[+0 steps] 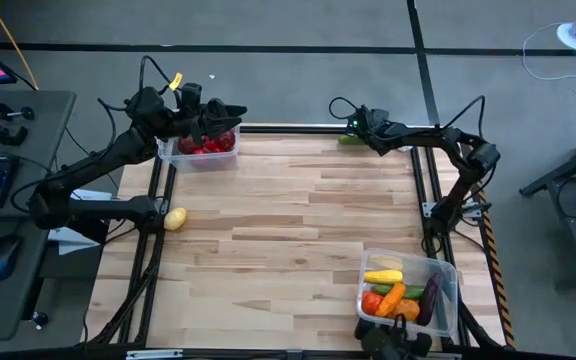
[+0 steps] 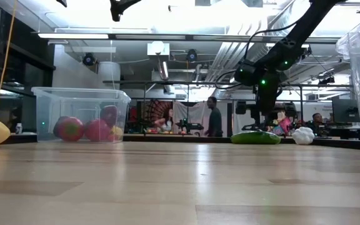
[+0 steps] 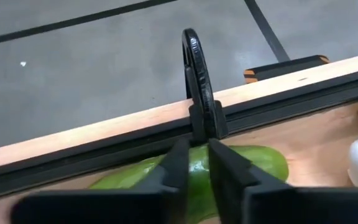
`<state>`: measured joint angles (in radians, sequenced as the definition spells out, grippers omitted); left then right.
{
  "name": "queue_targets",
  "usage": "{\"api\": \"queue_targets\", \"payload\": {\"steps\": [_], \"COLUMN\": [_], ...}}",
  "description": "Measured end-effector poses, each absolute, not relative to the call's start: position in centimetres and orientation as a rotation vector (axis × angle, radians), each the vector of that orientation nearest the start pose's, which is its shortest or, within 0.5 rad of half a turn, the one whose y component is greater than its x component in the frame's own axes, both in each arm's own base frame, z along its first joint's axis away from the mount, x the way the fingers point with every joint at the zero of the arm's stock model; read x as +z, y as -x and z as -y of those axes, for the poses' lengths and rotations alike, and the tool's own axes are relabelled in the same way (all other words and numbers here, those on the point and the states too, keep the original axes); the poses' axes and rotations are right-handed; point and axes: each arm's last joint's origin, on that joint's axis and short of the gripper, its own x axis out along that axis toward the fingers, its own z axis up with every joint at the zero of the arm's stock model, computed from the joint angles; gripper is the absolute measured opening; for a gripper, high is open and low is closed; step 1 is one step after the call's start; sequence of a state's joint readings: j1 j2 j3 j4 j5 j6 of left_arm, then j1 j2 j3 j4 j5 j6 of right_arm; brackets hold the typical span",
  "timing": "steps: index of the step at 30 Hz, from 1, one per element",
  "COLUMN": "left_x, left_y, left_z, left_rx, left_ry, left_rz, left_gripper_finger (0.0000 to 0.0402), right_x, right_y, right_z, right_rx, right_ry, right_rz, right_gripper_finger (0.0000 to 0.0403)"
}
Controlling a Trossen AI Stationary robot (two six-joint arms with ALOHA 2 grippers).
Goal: Sort produce into baskets
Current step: Put the green cucumber into the bottom transparent bin
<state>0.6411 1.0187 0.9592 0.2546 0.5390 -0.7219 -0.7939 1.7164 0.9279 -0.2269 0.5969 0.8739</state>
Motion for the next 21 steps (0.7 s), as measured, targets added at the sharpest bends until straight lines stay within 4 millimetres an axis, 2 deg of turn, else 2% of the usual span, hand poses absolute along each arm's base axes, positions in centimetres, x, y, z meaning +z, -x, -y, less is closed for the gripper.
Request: {"api": "queue_targets", "payload": {"steps": [2,4,8,16,21], "left_x": [39.2,39.2,39.1,39.0,38.6], "left_y": [-18.6,-18.6,-18.6,-18.6,-18.6], "left_z": [-12.0,-12.0,-12.0,-12.0,-12.0], "left_rx": [0.038,0.038,0.037,0.034,0.029], "left_ry": [0.611,0.611,0.613,0.617,0.647], "left_rz": [0.19,0.19,0.186,0.176,0.136], "left_gripper_finger": [0.0374,0.0374,0.0374,0.0374,0.0374], "right_x": [15.5,15.5,15.4,15.2,15.2], "right_y": [-21.3,-21.2,-21.0,-21.0,-22.1], "right_z": [24.2,24.3,24.4,24.4,22.9], "right_rx": [-1.652,-1.649,-1.64,-1.516,-1.433], "right_ry": [-0.759,-0.757,-0.775,-0.845,-0.842], "right_rz": [-0.481,-0.489,-0.503,-0.581,-0.661], "right_gripper_finger": [0.0022,0.0007,0.0018,0.0004,0.0001]}}
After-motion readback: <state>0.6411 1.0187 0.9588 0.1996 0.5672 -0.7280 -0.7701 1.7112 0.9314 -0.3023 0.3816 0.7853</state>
